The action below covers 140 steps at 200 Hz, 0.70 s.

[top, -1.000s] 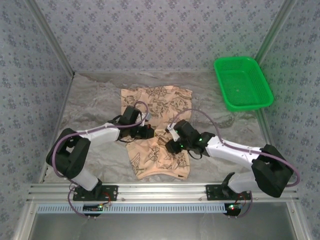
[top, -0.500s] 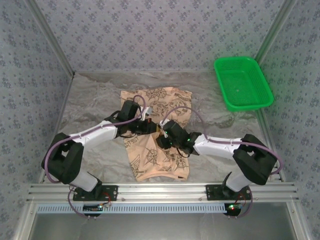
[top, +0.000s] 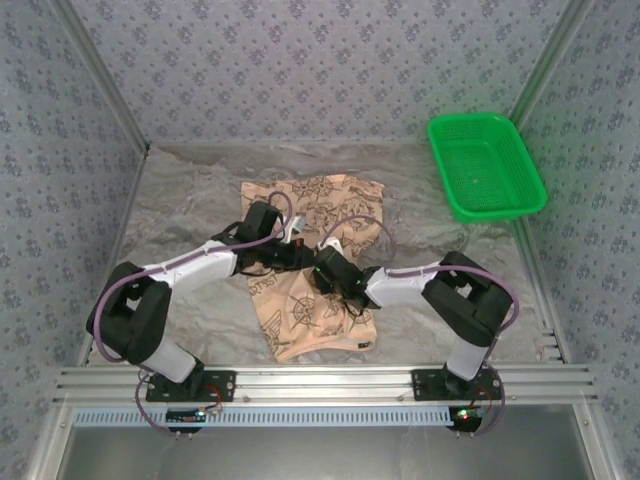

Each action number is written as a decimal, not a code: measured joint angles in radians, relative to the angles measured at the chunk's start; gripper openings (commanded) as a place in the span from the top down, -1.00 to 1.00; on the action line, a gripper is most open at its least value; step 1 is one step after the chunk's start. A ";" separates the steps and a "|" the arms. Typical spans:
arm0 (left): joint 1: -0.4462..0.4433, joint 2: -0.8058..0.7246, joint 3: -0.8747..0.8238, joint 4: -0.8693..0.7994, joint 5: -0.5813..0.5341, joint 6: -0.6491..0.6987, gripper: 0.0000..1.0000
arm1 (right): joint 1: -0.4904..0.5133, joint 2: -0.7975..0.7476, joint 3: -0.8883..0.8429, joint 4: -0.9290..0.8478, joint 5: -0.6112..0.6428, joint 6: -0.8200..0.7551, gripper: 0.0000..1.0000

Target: Fold the inside-out t-shirt

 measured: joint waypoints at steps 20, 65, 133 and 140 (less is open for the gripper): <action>0.006 0.006 0.000 -0.001 0.000 0.000 1.00 | -0.001 0.007 0.000 0.006 -0.019 -0.011 0.91; 0.057 0.029 0.003 -0.029 -0.051 0.056 1.00 | -0.077 -0.154 -0.041 -0.020 -0.304 -0.154 1.00; 0.096 0.255 0.016 -0.001 -0.127 0.108 1.00 | -0.138 -0.458 -0.182 -0.054 -0.676 -0.382 1.00; 0.096 0.261 0.023 0.002 -0.124 0.110 0.97 | -0.135 -0.481 -0.217 -0.047 -0.677 -0.400 1.00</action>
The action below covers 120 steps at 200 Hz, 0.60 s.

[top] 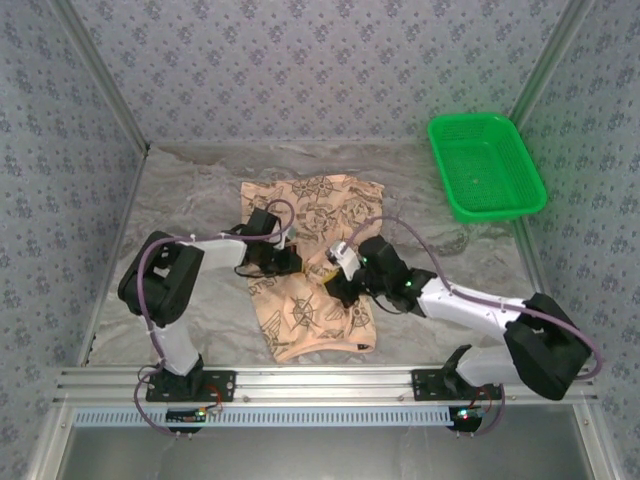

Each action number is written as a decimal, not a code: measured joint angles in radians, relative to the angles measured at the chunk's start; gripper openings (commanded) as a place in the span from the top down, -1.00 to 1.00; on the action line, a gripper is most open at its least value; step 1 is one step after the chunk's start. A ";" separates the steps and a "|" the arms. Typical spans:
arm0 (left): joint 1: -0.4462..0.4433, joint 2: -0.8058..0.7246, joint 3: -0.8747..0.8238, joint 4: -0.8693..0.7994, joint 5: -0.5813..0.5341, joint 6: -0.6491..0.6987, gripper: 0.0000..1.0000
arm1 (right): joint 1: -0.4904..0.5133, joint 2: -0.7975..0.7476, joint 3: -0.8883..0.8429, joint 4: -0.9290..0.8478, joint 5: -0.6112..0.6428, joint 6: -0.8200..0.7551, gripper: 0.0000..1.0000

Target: Fold the inside-out t-shirt

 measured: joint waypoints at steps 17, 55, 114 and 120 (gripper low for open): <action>-0.006 0.012 0.015 0.002 0.002 0.010 0.82 | 0.008 -0.048 -0.089 0.024 0.025 -0.028 0.95; -0.008 0.009 0.015 0.012 0.023 0.039 0.38 | -0.027 -0.070 -0.142 -0.034 0.103 -0.005 0.47; -0.098 -0.199 -0.012 -0.091 0.004 0.045 0.22 | -0.025 -0.061 0.066 -0.254 0.216 0.046 0.14; -0.109 -0.202 -0.010 -0.098 0.006 0.045 0.23 | -0.023 -0.050 0.089 -0.258 0.220 0.045 0.14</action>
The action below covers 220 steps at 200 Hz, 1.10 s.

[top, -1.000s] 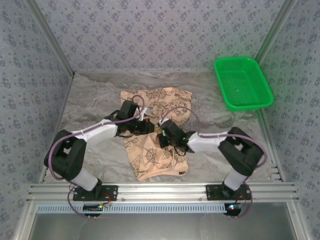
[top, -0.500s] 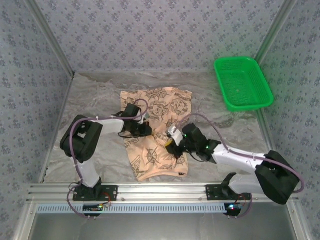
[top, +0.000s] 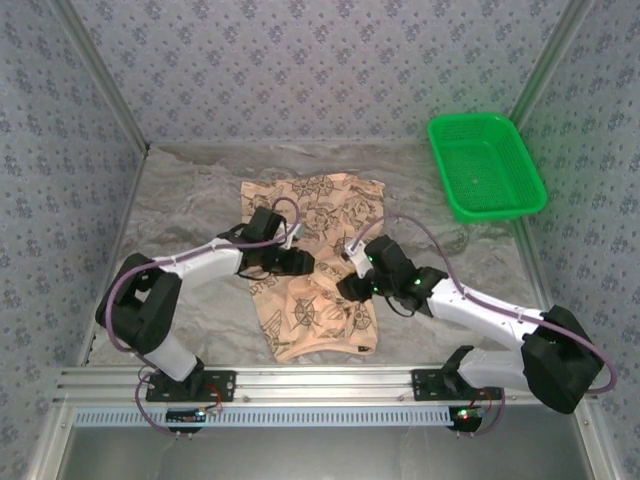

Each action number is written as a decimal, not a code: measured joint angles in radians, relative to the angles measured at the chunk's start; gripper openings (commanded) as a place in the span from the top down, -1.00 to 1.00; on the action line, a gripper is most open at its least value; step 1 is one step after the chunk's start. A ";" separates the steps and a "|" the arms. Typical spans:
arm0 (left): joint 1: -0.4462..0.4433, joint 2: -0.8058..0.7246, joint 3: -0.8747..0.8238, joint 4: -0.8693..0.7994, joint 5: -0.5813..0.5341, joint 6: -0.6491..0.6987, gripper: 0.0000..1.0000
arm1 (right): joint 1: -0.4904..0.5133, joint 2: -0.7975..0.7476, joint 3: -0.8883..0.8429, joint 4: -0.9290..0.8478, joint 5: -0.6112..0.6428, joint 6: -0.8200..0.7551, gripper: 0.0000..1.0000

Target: Fold the inside-out t-shirt

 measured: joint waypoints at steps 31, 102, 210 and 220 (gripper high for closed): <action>-0.013 0.034 0.000 -0.013 0.003 -0.002 0.25 | 0.015 0.096 0.057 -0.001 -0.003 0.000 0.13; -0.055 0.108 0.027 -0.020 -0.024 -0.004 0.15 | 0.050 0.238 0.057 -0.006 -0.018 0.045 0.88; -0.095 -0.082 0.079 -0.171 -0.196 0.111 0.04 | -0.119 0.163 0.049 0.013 -0.284 0.229 0.89; -0.130 -0.069 0.079 -0.154 -0.193 0.119 0.05 | -0.148 0.167 0.035 0.008 -0.271 0.230 0.86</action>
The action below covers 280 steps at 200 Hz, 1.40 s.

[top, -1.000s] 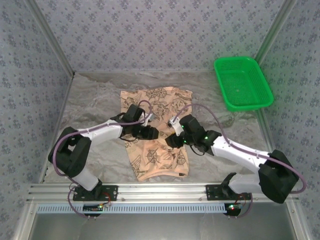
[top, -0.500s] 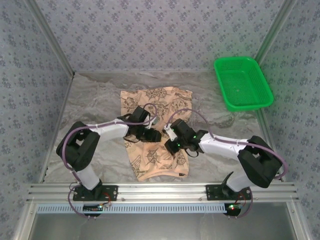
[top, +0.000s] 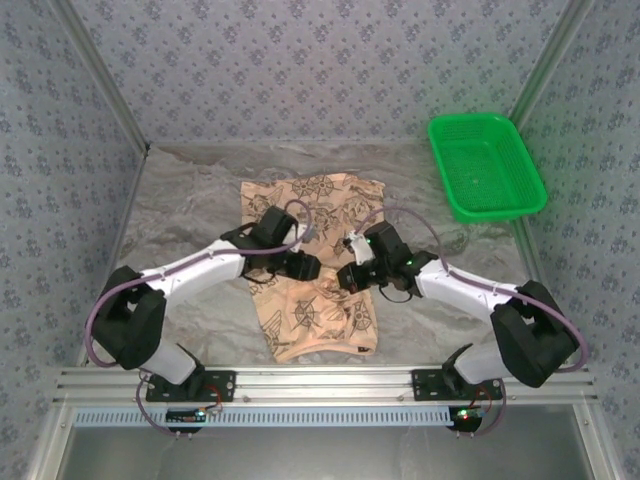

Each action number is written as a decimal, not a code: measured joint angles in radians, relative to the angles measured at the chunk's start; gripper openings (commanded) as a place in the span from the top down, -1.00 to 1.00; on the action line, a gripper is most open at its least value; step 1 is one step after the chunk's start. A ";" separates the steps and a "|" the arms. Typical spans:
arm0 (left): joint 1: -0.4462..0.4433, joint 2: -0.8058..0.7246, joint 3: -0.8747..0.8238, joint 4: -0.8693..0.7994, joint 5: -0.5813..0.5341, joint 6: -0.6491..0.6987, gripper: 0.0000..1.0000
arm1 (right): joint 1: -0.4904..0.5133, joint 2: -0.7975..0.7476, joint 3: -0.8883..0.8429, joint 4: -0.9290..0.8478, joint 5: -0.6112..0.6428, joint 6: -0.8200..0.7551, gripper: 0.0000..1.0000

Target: Fold the inside-out t-shirt

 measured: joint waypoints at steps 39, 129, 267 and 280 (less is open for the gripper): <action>-0.042 0.137 0.002 0.090 0.012 0.016 0.05 | -0.091 0.082 -0.042 -0.004 0.014 0.000 0.57; -0.040 0.195 0.075 0.132 -0.004 0.039 0.94 | -0.037 -0.004 -0.045 -0.046 0.156 -0.155 0.17; -0.014 0.106 0.122 -0.027 0.405 -0.220 0.93 | 0.207 -0.359 -0.333 0.342 0.325 -1.207 0.18; -0.011 0.106 0.121 -0.018 0.420 -0.231 0.92 | 0.222 -0.339 -0.344 0.386 0.345 -1.258 0.20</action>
